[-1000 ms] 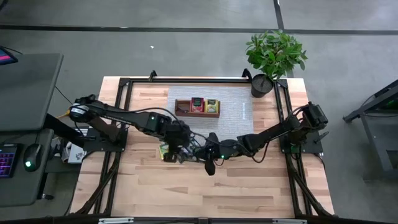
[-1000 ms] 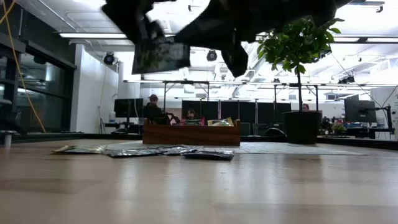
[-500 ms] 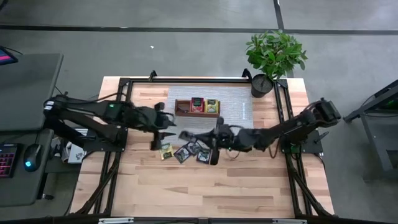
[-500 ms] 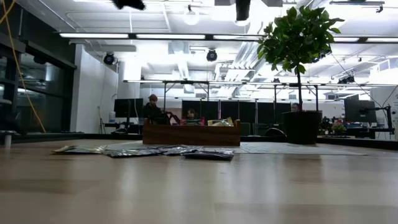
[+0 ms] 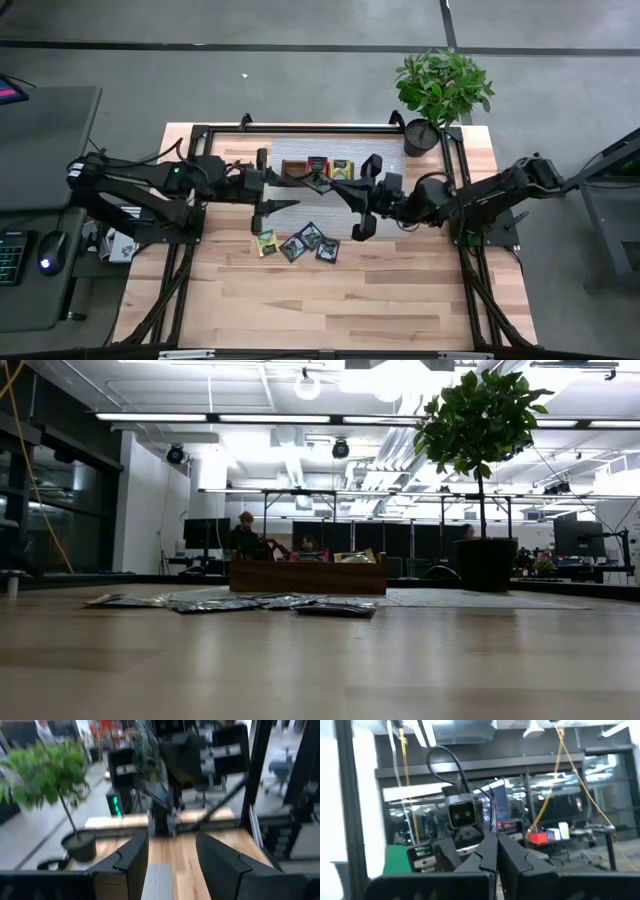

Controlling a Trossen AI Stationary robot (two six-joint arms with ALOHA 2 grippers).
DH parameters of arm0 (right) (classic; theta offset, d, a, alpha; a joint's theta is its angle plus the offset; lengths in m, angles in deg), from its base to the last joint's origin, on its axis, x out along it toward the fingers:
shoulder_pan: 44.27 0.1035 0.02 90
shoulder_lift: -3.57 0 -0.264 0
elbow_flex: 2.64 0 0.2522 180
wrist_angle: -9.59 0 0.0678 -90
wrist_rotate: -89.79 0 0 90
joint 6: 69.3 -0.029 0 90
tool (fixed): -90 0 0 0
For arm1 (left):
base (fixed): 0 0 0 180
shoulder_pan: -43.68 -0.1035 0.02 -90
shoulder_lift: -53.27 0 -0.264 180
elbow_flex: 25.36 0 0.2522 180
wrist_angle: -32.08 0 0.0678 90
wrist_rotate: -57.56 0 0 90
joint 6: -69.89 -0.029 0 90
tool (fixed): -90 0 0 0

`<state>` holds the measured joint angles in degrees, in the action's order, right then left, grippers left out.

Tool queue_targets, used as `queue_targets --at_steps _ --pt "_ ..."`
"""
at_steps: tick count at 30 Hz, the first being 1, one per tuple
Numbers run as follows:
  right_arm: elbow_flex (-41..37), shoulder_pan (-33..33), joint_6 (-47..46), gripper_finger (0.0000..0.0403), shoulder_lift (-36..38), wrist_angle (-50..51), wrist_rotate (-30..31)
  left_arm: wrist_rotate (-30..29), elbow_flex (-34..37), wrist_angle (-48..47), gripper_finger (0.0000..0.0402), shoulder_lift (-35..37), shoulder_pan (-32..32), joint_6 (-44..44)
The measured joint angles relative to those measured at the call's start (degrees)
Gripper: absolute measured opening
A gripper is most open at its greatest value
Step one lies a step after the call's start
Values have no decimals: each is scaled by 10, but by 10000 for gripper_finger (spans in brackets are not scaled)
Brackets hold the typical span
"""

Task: Pick & Place Tea
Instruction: Put the purple tea bag into the left section of the wooden organizer

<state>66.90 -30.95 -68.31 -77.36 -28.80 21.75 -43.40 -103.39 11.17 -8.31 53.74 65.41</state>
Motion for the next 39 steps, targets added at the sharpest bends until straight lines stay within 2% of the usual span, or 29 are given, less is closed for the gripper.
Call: queue_targets --at_steps 8,15,24,28,33,39 --pt "61 -2 39 0 0 62 -31 -3 0 132 163 -23 -3 -13" --pt "72 -2 41 0 0 103 -33 9 0 193 162 -24 -16 -13" --pt "72 -2 38 0 0 108 -31 26 0 204 157 -24 -15 -3" --pt "72 -2 35 0 0 108 -31 27 0 203 116 -24 -14 4" --pt "72 -2 35 0 0 108 -30 26 0 203 17 -24 -14 6" --pt "72 -2 34 0 0 110 -16 10 0 198 3 -24 -14 17"
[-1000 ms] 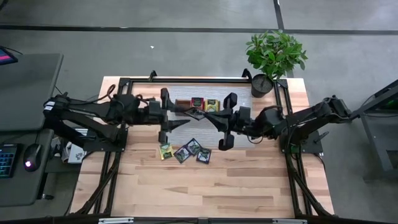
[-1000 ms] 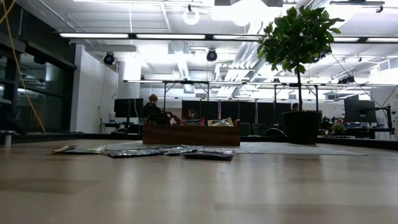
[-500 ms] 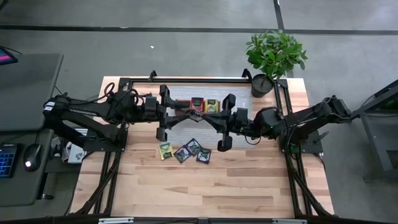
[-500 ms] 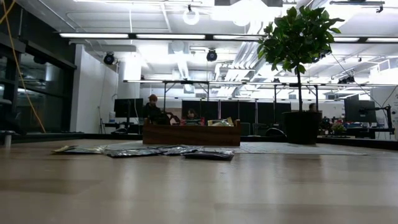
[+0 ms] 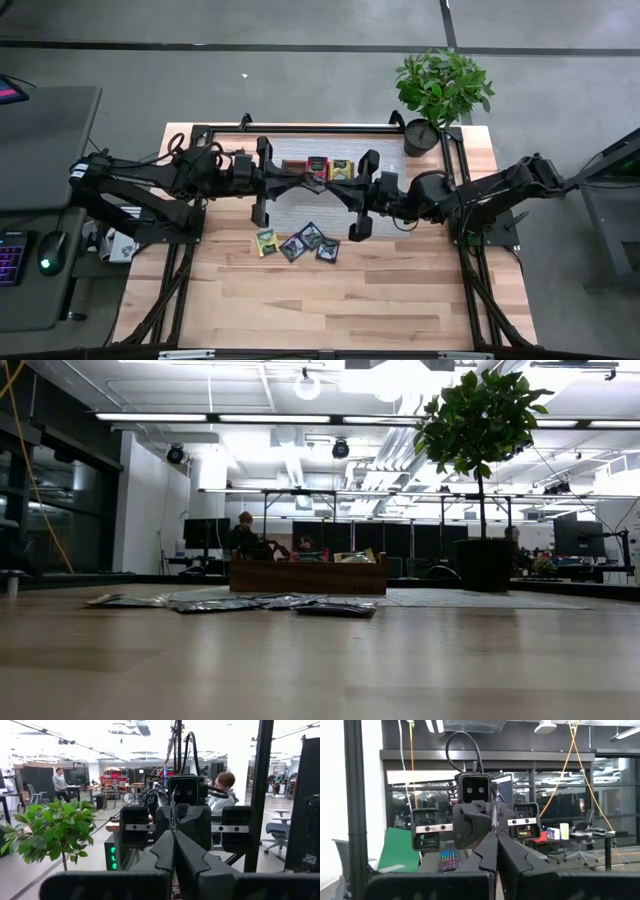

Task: Pick & Place Tea
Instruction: Put the purple tea bag into the left section of the wooden organizer

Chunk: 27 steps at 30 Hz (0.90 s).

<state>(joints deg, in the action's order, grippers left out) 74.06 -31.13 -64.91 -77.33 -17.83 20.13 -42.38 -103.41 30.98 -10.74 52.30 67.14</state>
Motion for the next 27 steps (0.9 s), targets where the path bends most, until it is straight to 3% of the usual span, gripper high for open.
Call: queue_targets --at_steps 8,18,22,27 --pt "0 0 -25 18 0 37 34 -4 -1 -48 1 1 0 0" --pt "0 0 -8 122 0 45 85 -12 -1 -98 0 2 0 0" --pt "0 10 4 161 14 82 142 -19 -1 -173 0 2 0 0" --pt "0 42 -11 184 65 204 249 -30 -1 -334 0 2 -4 -1"
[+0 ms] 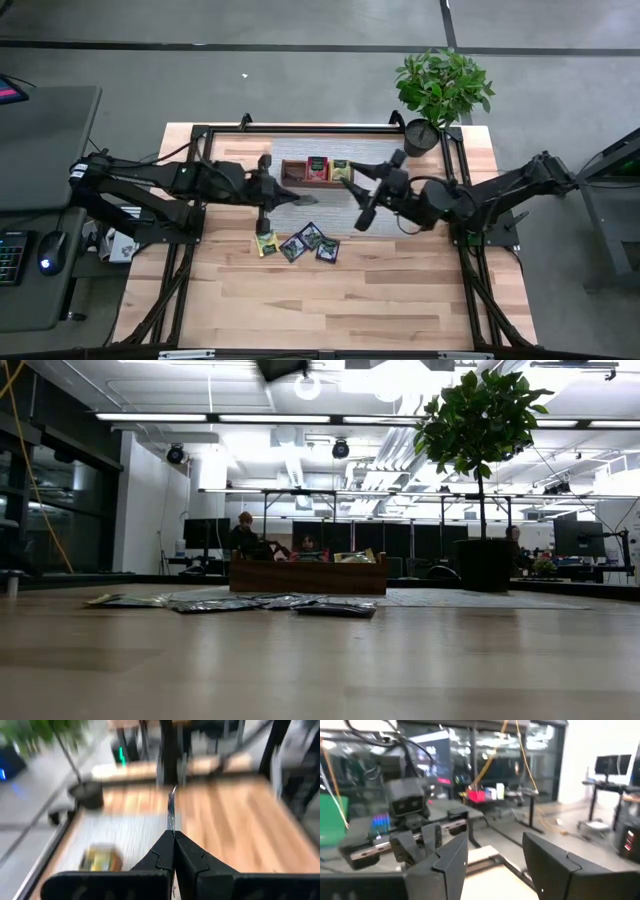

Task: Pick & Place Tea
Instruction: Put the purple tea bag into the left section of the wooden organizer

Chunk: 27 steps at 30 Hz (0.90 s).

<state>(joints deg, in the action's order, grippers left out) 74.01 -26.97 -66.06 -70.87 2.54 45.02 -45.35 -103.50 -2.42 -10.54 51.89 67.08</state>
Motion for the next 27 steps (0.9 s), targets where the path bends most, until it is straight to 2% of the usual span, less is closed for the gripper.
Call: queue_targets --at_steps 6,11,19,24,27 --pt "0 39 -97 185 41 125 22 44 1 -159 0 -31 -64 -42" --pt "0 63 -148 186 42 186 19 119 2 -207 0 -65 -150 -130" --pt "0 80 -188 186 40 210 16 245 0 -194 0 -139 -271 -240" --pt "0 83 -188 186 40 210 8 292 1 -195 0 -181 -319 -278" --pt "0 83 -187 186 40 210 7 299 1 -195 0 -201 -340 -291"
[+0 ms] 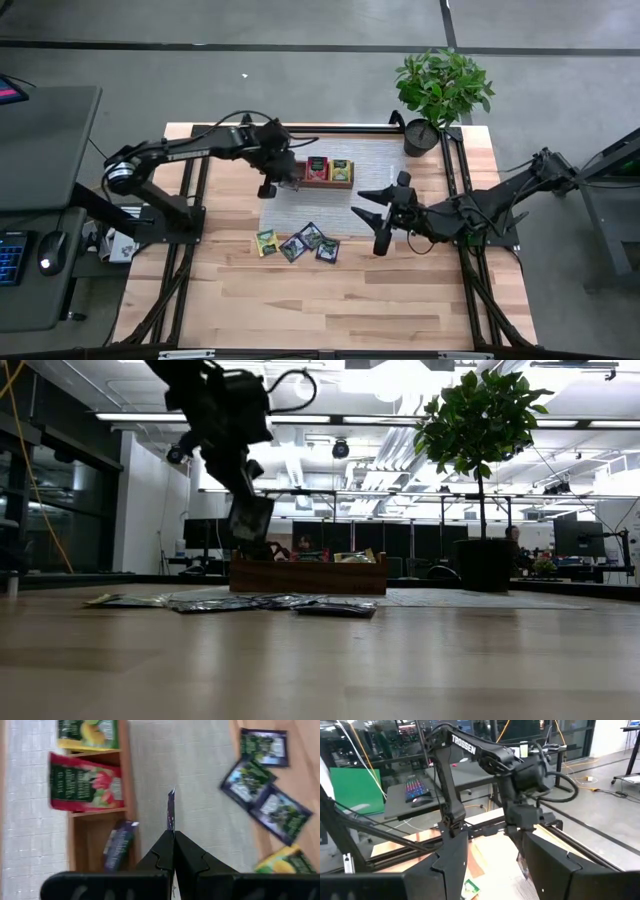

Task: Pick & Place Tea
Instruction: Put the purple tea bag into the left section of the wooden organizer

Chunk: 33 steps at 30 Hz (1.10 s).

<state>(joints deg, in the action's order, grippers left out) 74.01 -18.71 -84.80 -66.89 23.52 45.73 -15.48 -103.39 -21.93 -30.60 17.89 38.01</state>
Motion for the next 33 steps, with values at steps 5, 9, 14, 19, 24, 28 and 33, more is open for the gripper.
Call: queue_targets --at_steps 5,9,14,19,24,28,33 --pt "0 0 0 186 0 0 1 1 0 29 0 -26 -26 -9" --pt "0 0 0 186 0 0 2 -7 -1 54 0 -33 -44 -9" --pt "0 0 1 186 0 4 13 -35 -1 85 0 -33 -55 -9" --pt "0 0 -1 186 0 8 15 -16 -1 89 0 -33 -72 -10" --pt "0 0 -1 186 0 8 15 11 -1 93 0 -48 -72 -25" --pt "0 0 -1 186 0 8 15 19 -1 93 0 -70 -72 -27" --pt "0 0 -22 186 0 9 15 17 0 106 0 -87 -72 -28"
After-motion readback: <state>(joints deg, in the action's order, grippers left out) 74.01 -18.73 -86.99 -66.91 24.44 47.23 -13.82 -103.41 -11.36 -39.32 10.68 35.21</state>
